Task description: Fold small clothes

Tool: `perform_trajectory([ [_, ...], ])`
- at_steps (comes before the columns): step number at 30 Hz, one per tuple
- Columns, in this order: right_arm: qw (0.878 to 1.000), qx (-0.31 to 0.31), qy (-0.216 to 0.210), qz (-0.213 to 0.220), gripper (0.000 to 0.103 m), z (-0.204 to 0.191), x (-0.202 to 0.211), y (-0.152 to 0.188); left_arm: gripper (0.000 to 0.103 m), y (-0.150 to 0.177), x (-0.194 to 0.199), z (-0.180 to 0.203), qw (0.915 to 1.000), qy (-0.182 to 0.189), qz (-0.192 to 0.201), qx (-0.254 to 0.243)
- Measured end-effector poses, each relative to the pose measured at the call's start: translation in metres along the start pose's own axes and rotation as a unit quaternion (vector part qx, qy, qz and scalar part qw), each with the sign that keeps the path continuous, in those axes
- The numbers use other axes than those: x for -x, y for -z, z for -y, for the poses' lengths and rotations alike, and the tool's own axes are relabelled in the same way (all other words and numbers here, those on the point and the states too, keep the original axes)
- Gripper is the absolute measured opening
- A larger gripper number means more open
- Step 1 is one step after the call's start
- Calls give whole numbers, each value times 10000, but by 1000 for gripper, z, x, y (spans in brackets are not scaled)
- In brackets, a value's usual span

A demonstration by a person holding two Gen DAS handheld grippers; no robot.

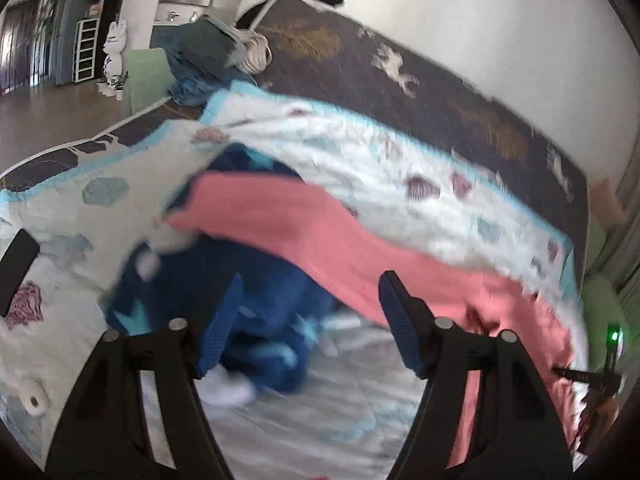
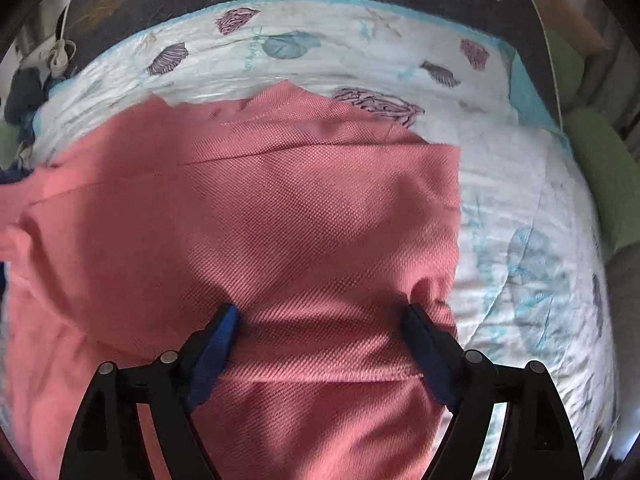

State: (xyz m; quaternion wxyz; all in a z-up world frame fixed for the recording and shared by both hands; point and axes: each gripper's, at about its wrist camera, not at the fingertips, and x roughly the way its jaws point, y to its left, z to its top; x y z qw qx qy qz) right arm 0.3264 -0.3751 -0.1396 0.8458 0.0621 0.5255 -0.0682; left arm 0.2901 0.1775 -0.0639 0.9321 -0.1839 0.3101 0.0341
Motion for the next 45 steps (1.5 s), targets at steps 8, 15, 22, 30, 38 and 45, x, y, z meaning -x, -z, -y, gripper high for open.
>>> perform_trajectory([
  [8, 9754, -940, -1992, 20, 85, 4, 42, 21, 100, -60, -38, -92, 9894, 566, -868, 1016],
  [15, 9685, -681, -2395, 59, 85, -32, 69, 24, 100, -62, -87, -137, 9498, 1122, -1690, 2381],
  [22, 9413, -773, -3264, -382, 85, -68, 67, 27, 100, -45, -99, -139, 9377, 1407, -1653, 2713],
  [30, 9450, -301, -3254, -161, 85, -99, 87, 27, 89, -40, -102, -142, 9261, 1729, -1455, 3020],
  [38, 9441, -292, -3278, -194, 85, -98, 88, 28, 33, -42, -111, -137, 9358, 1809, -1305, 2732],
  [45, 9502, -78, -3111, -186, 85, -104, 93, 30, 4, -37, -106, -139, 9458, 1885, -758, 2534],
])
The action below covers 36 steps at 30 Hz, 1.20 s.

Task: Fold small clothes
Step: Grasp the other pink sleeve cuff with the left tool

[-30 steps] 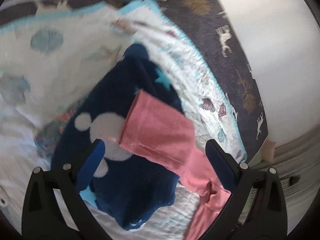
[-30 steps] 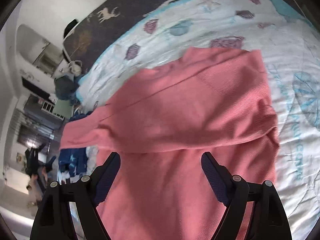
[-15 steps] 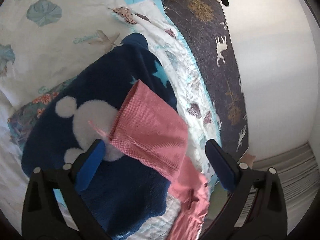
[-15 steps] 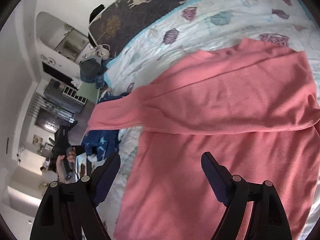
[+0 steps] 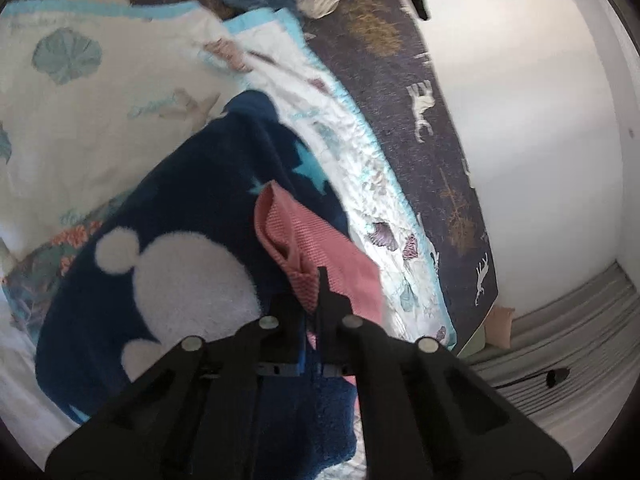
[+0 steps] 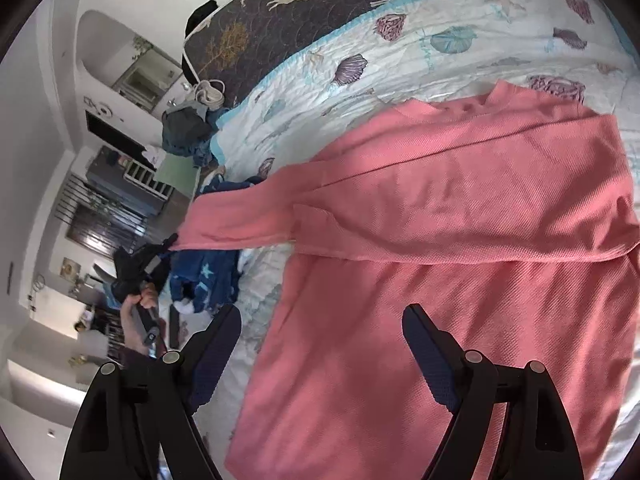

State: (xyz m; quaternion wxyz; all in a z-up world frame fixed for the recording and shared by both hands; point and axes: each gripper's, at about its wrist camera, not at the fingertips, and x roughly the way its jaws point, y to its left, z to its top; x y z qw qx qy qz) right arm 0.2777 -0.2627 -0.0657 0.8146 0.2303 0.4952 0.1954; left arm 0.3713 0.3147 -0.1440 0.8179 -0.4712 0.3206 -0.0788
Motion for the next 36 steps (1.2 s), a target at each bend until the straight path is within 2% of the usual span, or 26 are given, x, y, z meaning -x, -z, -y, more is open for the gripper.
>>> perform_trajectory([
  [3, 10000, -13, -6, 18, 85, -4, 2, -7, 4, 9, 7, 27, 9967, -6, 118, -800],
  [7, 9998, 39, -190, -34, 85, -19, -1, -21, 4, 31, 19, 78, 9819, 253, 318, -1851],
  [10, 9990, 148, -328, -265, 82, -39, -9, -32, 4, 56, 21, 121, 9634, 90, 472, -2635],
  [12, 9984, 195, -408, -327, 82, -55, -12, -42, 4, 73, 21, 138, 9552, 66, 518, -2914],
  [14, 9981, 260, -455, -323, 82, -71, -14, -51, 4, 91, 18, 154, 9441, 115, 470, -3260],
  [16, 9962, 410, -631, -449, 82, -91, -21, -57, 4, 113, 14, 171, 9286, 142, 405, -3685],
  [20, 9922, 609, -820, -709, 82, -120, -38, -65, 4, 144, 9, 189, 9089, 266, 247, -4155],
  [25, 9879, 1417, -133, -612, 83, -154, -52, -68, 4, 181, -1, 207, 8854, 466, 10, -4624],
  [28, 9862, 1485, 77, -723, 83, -158, -63, -72, 4, 203, -7, 213, 8695, 501, -165, -4911],
  [31, 9835, 1514, 558, -816, 83, -153, -75, -78, 4, 223, -13, 219, 8564, 430, -284, -5138],
  [32, 9823, 1561, 620, -826, 83, -151, -76, -80, 4, 227, -14, 220, 8535, 373, -277, -5190],
  [36, 9823, 1463, 698, -938, 83, -139, -87, -86, 4, 240, -21, 223, 8510, 367, -385, -5225],
])
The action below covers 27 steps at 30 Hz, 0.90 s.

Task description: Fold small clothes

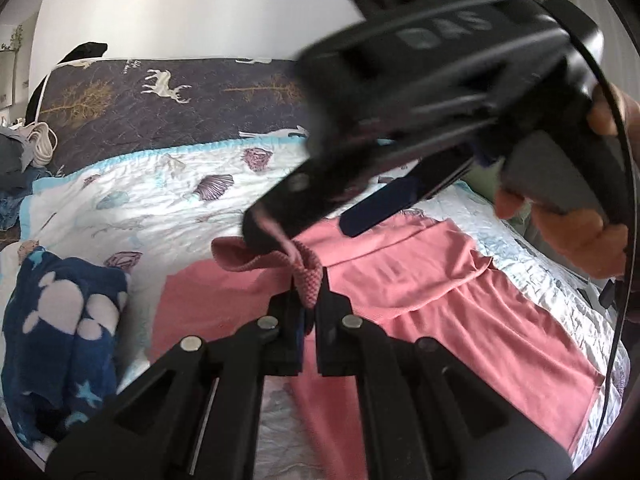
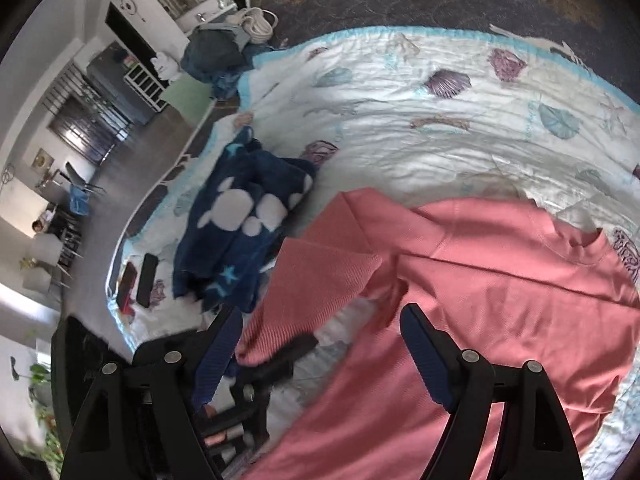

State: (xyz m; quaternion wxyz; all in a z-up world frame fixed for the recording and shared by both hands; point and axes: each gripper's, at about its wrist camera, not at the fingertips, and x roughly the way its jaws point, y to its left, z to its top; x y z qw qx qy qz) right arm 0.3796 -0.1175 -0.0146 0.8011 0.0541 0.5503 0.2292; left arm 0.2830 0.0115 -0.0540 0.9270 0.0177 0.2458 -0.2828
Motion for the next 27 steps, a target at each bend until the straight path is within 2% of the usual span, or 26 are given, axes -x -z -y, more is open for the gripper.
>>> perform_trajectory([
  [6, 9981, -352, -260, -441, 83, 16, -23, -7, 4, 1, -9, 26, 9989, -79, -98, -450],
  [12, 9912, -772, -83, -1072, 81, 30, -49, -3, 4, 9, -14, 36, 9980, -125, -161, -593],
  [14, 9884, -1099, -42, -1046, 46, 40, -51, 0, 4, 11, -13, 37, 9978, -132, -151, -625],
  [15, 9875, -1174, -69, -1045, 22, 43, -52, 1, 4, 11, -13, 37, 9981, -118, -144, -592],
  [18, 9841, -1490, -264, -930, 12, 53, -48, 4, 4, 14, -10, 32, 9993, -44, -83, -373],
  [27, 9882, -1395, -415, -474, 9, 50, -16, 6, 4, 8, 4, 26, 9998, 121, 180, -51],
])
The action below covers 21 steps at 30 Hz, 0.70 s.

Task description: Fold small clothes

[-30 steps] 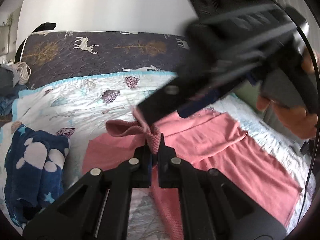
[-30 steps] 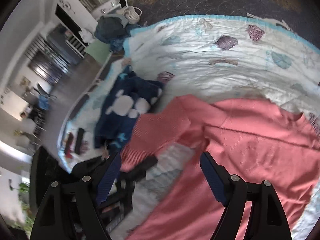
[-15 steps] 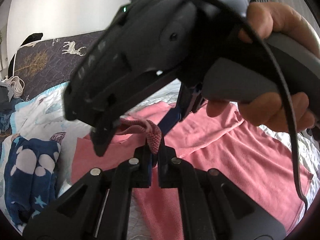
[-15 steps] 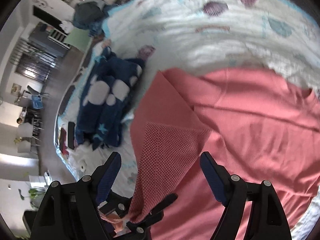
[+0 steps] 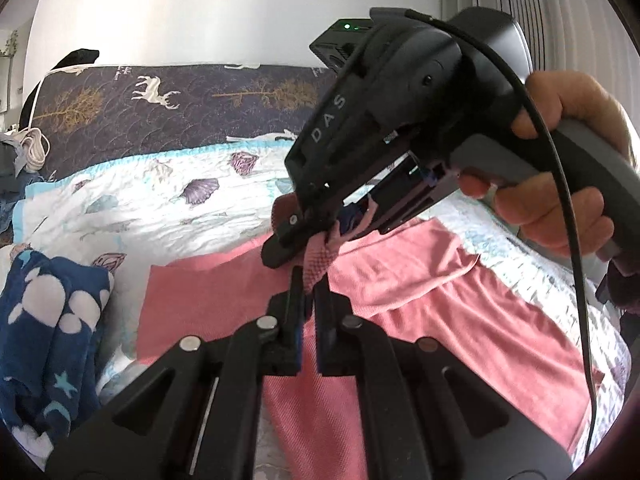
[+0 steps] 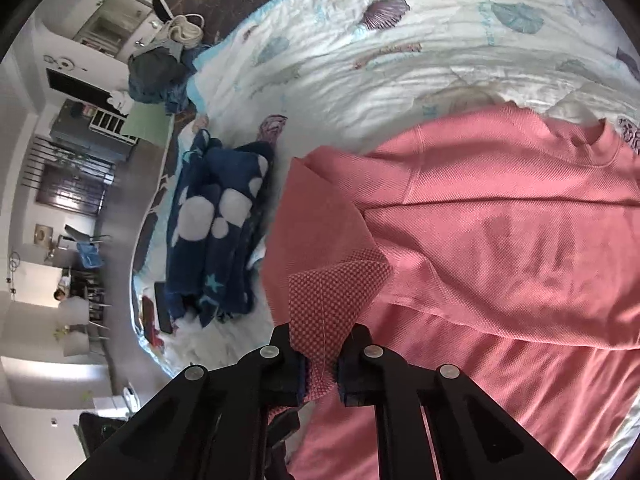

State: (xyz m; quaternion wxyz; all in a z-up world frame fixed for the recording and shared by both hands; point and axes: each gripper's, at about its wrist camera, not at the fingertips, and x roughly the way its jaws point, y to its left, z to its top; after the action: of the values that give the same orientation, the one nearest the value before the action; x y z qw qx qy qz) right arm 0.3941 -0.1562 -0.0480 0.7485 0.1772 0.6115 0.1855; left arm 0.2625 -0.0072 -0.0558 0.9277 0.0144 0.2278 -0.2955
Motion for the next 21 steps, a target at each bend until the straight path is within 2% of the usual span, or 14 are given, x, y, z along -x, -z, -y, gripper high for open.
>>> perform_trajectory([
  [6, 9995, 142, -95, 254, 9, -9, 30, -5, 4, -25, 4, 5, 9996, 162, 227, 70],
  [10, 9980, 326, -154, 522, 9, -15, 63, -9, 4, -54, 9, 18, 9986, 85, 481, -219],
  [17, 9920, 563, 118, 1119, 9, -17, 142, -13, 4, -119, 7, 48, 9955, 589, 591, -443],
  [21, 9896, 590, 203, 1293, 9, -5, 173, -10, 4, -134, -2, 68, 9935, 876, 626, -370],
])
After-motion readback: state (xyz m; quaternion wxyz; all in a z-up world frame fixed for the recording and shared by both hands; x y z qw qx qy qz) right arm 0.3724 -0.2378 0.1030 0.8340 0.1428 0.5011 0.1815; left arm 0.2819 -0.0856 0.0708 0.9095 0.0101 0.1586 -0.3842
